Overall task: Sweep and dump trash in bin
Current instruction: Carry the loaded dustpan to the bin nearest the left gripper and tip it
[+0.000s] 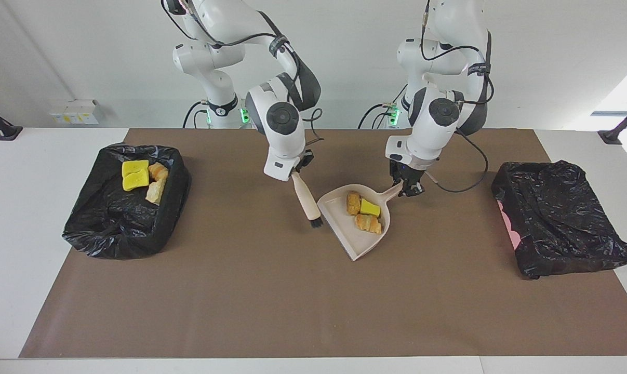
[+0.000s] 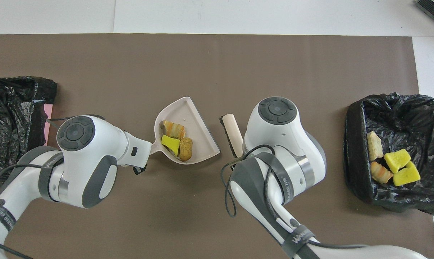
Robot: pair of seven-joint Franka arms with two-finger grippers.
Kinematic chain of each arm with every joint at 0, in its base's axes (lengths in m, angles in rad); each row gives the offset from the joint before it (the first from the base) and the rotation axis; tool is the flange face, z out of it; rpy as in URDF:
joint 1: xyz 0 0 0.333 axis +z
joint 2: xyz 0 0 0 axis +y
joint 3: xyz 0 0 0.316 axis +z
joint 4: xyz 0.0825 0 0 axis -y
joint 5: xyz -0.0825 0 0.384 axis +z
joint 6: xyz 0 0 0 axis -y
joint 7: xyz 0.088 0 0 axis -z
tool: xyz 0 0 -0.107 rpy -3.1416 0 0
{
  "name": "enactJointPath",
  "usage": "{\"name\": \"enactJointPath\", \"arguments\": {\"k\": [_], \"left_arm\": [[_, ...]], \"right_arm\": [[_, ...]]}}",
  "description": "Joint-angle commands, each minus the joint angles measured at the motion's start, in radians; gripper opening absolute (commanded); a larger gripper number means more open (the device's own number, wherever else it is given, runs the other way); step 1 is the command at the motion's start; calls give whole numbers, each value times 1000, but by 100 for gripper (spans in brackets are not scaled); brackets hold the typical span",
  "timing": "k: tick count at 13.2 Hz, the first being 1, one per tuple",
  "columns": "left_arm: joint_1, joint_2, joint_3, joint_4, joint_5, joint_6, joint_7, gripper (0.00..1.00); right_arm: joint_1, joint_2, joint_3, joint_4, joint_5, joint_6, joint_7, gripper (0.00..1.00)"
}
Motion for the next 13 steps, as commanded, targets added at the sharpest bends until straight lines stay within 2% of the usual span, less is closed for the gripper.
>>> {"name": "enactJointPath", "arguments": {"k": [1, 4, 6, 8, 12, 13], "left_arm": [[15, -26, 4, -6, -13, 0, -118, 0], [51, -62, 5, 32, -13, -6, -247, 0], [112, -104, 7, 70, -13, -47, -278, 0], [189, -121, 5, 129, -13, -112, -284, 0], [346, -116, 7, 279, -11, -256, -269, 0], [388, -113, 7, 304, -11, -293, -263, 0]], "right_arm": [[6, -91, 7, -6, 24, -93, -14, 0], [65, -155, 19, -9, 35, -121, 18, 0], [89, -169, 21, -18, 79, -107, 210, 0], [133, -152, 21, -26, 142, -63, 327, 0], [305, -41, 21, -38, 137, 12, 590, 0], [334, -21, 21, -41, 144, 32, 607, 0]]}}
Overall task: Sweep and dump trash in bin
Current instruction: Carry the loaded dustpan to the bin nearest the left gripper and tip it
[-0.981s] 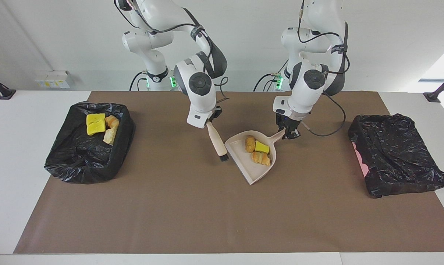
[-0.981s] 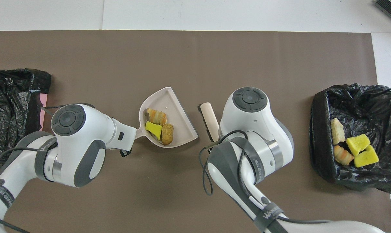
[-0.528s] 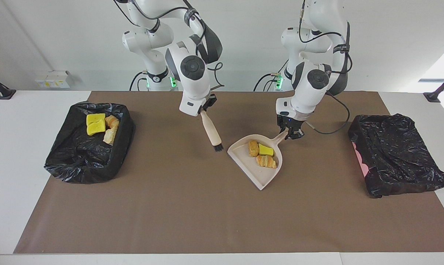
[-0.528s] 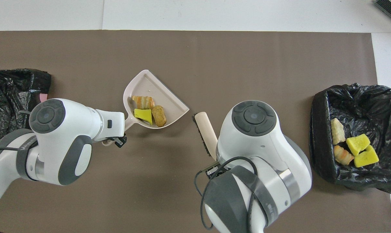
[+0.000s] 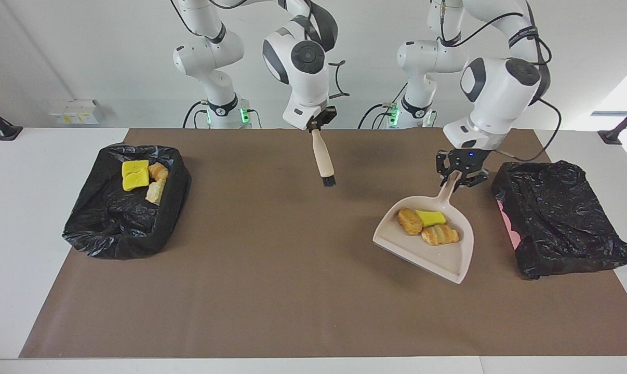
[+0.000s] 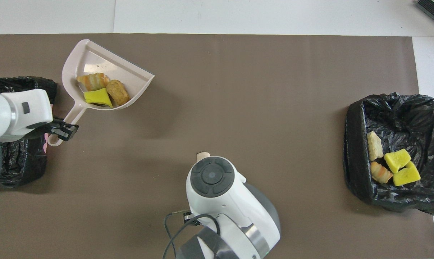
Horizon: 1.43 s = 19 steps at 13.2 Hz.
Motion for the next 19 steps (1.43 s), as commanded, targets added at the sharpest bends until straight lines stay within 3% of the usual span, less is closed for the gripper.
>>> {"name": "enactJointPath", "arguments": {"k": [1, 4, 9, 11, 12, 13, 16, 19], "left_arm": [[107, 10, -11, 85, -9, -101, 11, 0], [233, 10, -10, 93, -8, -149, 89, 0], [451, 13, 12, 119, 6, -135, 232, 0], [486, 22, 23, 144, 66, -138, 303, 0], [500, 31, 29, 156, 102, -138, 317, 0], [524, 46, 30, 173, 130, -132, 356, 0], [561, 128, 33, 297, 201, -139, 514, 0], [552, 138, 33, 307, 317, -126, 616, 0]], "right_arm": [[56, 49, 4, -18, 30, 69, 58, 0], [120, 51, 4, -96, 30, 189, 110, 0], [151, 71, 4, -139, 30, 235, 140, 2], [148, 75, 4, -132, 30, 231, 144, 20], [147, 75, 4, -130, 30, 229, 144, 56], [145, 78, 4, -125, 19, 228, 141, 100], [134, 86, 2, -86, 14, 213, 141, 100], [104, 88, -4, -15, -10, 145, 135, 100]]}}
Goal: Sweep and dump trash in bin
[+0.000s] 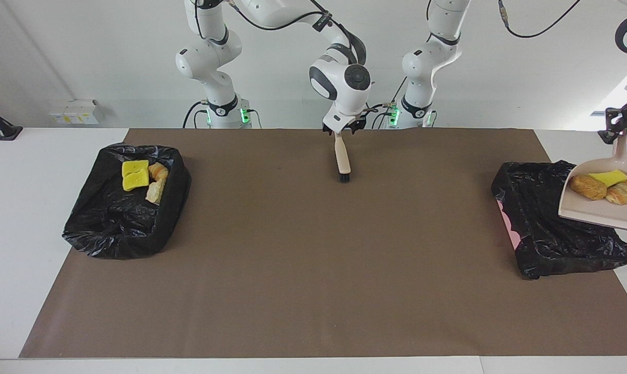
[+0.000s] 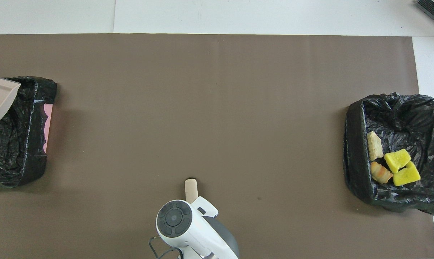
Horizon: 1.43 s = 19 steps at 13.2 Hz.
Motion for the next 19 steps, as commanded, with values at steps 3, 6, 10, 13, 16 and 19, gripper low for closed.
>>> {"name": "enactJointPath", "arguments": {"k": [3, 6, 10, 13, 16, 19], "left_arm": [[-24, 23, -14, 30, 215, 4, 203, 0], [-46, 25, -14, 28, 303, 25, 301, 0], [-89, 29, -14, 28, 443, 77, 360, 0], [-87, 32, -14, 31, 511, 130, 388, 0], [-98, 66, -20, 74, 593, 156, 435, 0], [-142, 88, -23, 146, 556, 148, 421, 0]], "right_arm": [[-97, 6, 1, 150, -40, -134, -6, 100], [-212, 3, 3, 270, -29, -250, -68, 100], [-333, -4, -1, 387, -84, -355, -246, 100], [-416, -12, -4, 425, -101, -377, -346, 100], [-510, -66, -4, 425, -158, -373, -470, 100], [-605, -98, -4, 425, -235, -370, -562, 100]]}}
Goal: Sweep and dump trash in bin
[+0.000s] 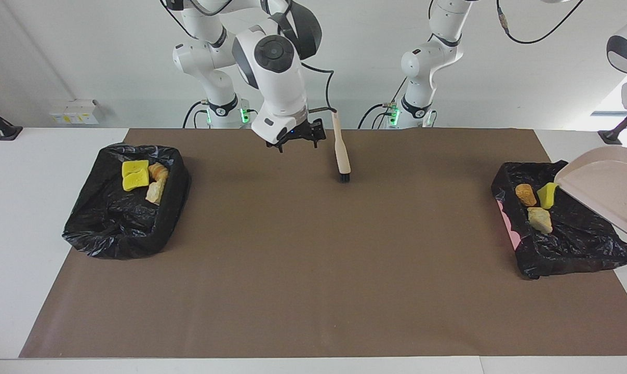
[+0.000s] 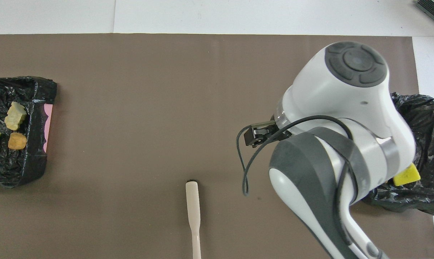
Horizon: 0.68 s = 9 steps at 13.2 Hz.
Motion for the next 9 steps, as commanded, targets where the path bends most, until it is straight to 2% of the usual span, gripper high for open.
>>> {"name": "enactJointPath", "arguments": {"k": [1, 3, 5, 9], "left_arm": [[-35, 29, 7, 90, -74, 11, 8, 0], [-52, 46, 4, 126, -186, 8, -11, 0], [-65, 46, 6, 127, -337, -8, -148, 0], [-140, 31, 4, 113, -497, -125, -447, 0]], "right_arm": [[-96, -29, 10, -4, -34, -12, -73, 100], [-153, -29, 4, -3, -35, -3, -123, 100], [-179, -31, -17, -1, -50, -3, -171, 100], [-190, -74, -48, 54, -66, -9, -165, 100]]}}
